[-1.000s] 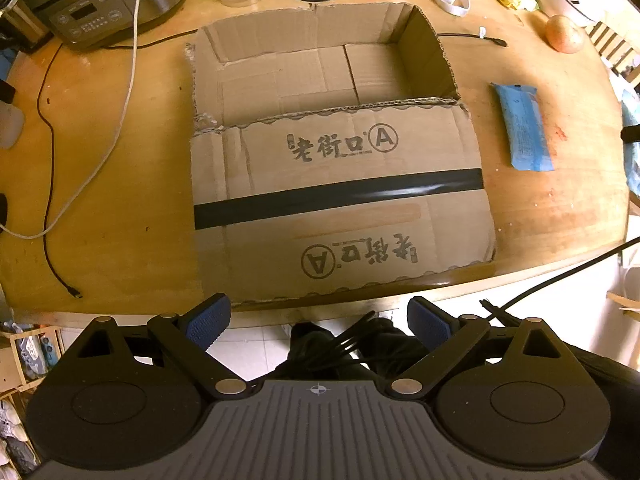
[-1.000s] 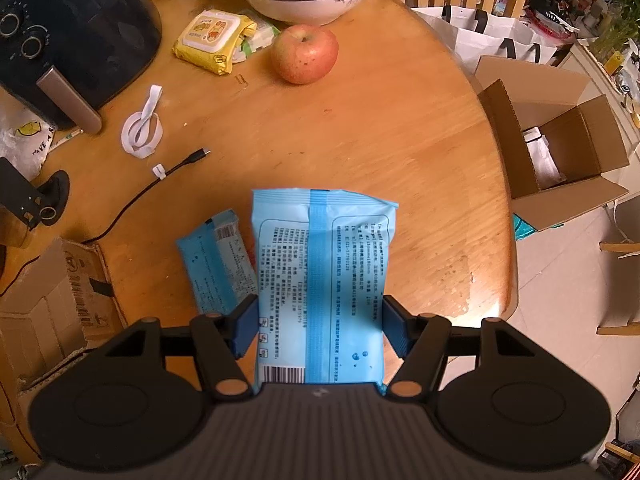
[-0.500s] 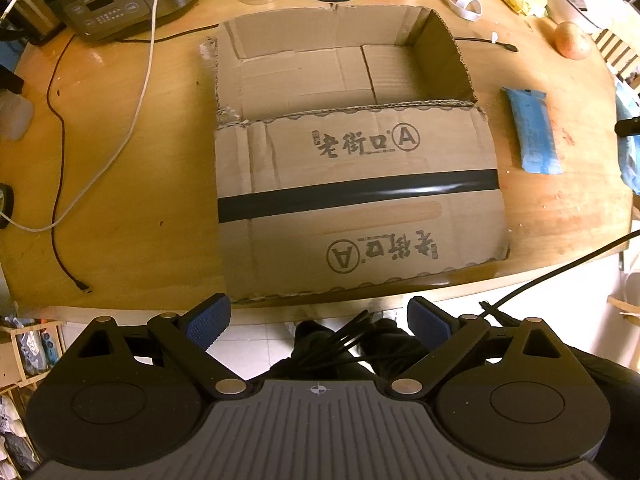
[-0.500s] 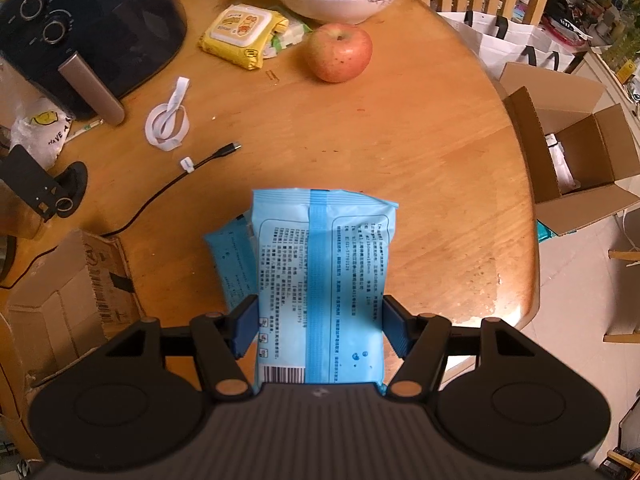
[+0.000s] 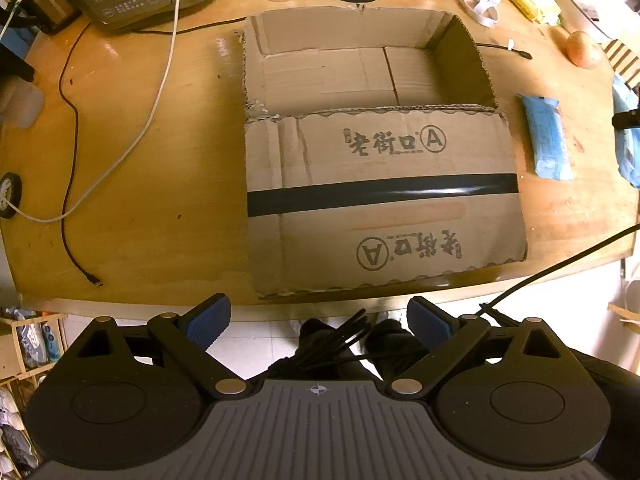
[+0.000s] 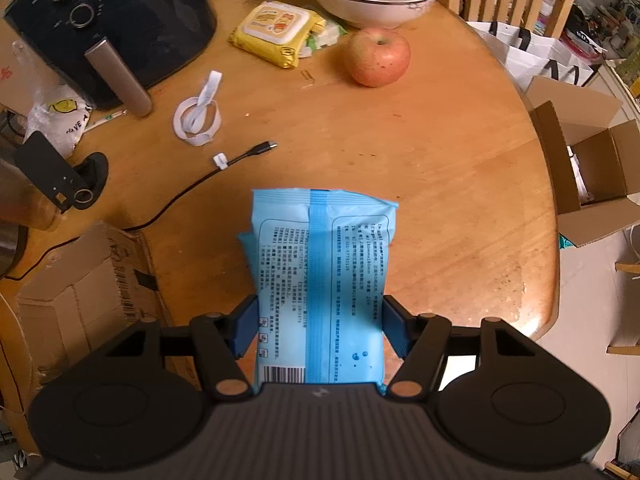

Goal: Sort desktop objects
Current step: 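Lift the larger blue packet with the right tool, then carry the held blue packet with the right tool over the cardboard box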

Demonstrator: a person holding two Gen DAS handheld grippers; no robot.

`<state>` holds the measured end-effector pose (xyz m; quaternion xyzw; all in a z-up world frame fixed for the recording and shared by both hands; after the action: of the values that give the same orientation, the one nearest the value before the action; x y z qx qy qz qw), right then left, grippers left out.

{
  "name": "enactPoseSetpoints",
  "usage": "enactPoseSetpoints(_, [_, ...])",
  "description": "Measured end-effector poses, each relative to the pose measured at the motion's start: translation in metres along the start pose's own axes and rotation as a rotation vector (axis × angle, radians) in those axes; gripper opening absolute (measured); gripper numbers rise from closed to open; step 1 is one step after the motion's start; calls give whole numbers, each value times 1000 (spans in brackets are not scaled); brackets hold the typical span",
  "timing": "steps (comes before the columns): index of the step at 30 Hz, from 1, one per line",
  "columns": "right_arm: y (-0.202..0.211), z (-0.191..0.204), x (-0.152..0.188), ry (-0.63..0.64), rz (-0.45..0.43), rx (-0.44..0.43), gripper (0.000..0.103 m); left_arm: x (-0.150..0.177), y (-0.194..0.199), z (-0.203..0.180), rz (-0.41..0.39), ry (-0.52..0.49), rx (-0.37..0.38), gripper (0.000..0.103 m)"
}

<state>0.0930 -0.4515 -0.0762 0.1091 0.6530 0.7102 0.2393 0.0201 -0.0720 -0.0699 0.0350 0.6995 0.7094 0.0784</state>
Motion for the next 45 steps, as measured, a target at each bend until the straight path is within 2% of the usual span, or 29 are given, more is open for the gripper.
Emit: enactPoseSetpoints(45, [-17,108,2,151,14,-63,63,4,-1,56,11,89,-15,97])
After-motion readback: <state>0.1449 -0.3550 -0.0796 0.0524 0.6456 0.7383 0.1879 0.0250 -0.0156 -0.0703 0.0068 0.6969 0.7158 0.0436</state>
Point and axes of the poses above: each gripper's, at about its wrist camera, not at the fingertips, and y roughly against the way its jaws point, z to its left, x to its underside, the point moved 4 cm from there along -y, roughly the way its jaws point, and after that the axes turned 2 degrees about -x, right-handed, at the moved point
